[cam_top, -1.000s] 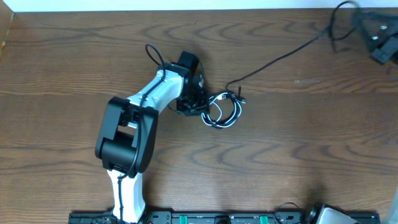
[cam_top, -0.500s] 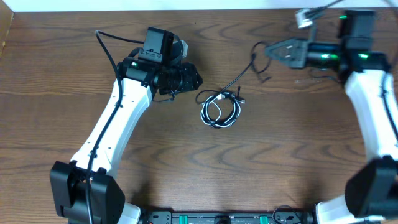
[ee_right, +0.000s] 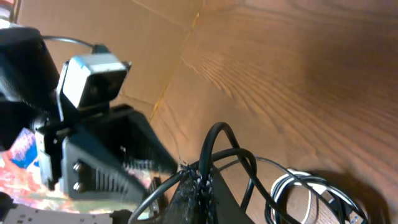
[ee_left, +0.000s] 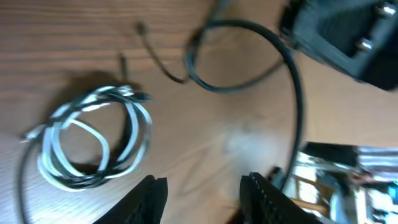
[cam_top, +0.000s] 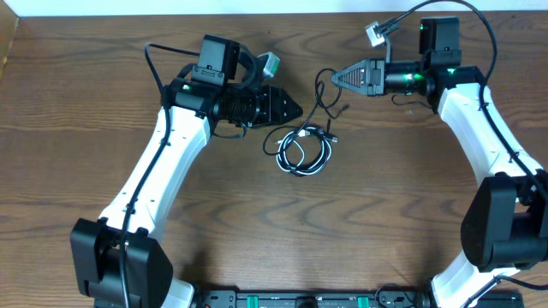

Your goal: Untangle cables

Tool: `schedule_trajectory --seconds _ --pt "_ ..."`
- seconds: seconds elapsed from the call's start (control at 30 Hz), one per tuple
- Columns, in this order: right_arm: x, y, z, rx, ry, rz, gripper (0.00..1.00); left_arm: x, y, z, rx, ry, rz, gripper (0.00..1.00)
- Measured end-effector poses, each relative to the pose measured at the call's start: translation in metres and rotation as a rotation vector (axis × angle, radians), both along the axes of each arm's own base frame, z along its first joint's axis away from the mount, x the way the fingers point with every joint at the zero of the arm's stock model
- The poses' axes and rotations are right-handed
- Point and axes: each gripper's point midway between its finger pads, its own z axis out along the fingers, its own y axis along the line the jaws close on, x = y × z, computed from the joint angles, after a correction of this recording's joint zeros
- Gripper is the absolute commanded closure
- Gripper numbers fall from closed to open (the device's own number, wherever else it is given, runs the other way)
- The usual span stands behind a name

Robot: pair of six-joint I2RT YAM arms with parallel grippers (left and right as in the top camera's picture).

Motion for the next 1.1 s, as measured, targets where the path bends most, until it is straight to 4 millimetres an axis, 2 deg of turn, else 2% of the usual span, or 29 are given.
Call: schedule_trajectory --seconds 0.23,0.43,0.57,0.73,0.9,1.1 --pt "0.003 0.002 0.012 0.046 -0.005 0.007 0.99 -0.007 -0.007 0.008 -0.06 0.025 -0.034 0.55" --pt "0.003 0.003 0.015 0.06 0.01 0.011 0.99 -0.012 -0.015 0.017 -0.124 0.041 -0.063 0.53" --pt "0.003 0.003 0.015 0.062 0.009 0.011 0.99 -0.006 -0.025 0.037 -0.212 -0.039 -0.112 0.47" --pt "0.003 0.003 0.015 0.062 0.015 0.009 0.99 0.006 -0.032 0.054 -0.258 -0.146 -0.134 0.46" --pt "0.003 0.003 0.015 0.062 0.016 0.009 0.99 0.016 -0.036 0.046 -0.187 -0.191 -0.087 0.46" --pt "0.001 0.007 0.015 0.062 0.016 0.018 0.99 0.014 -0.05 0.036 -0.114 -0.215 -0.072 0.46"
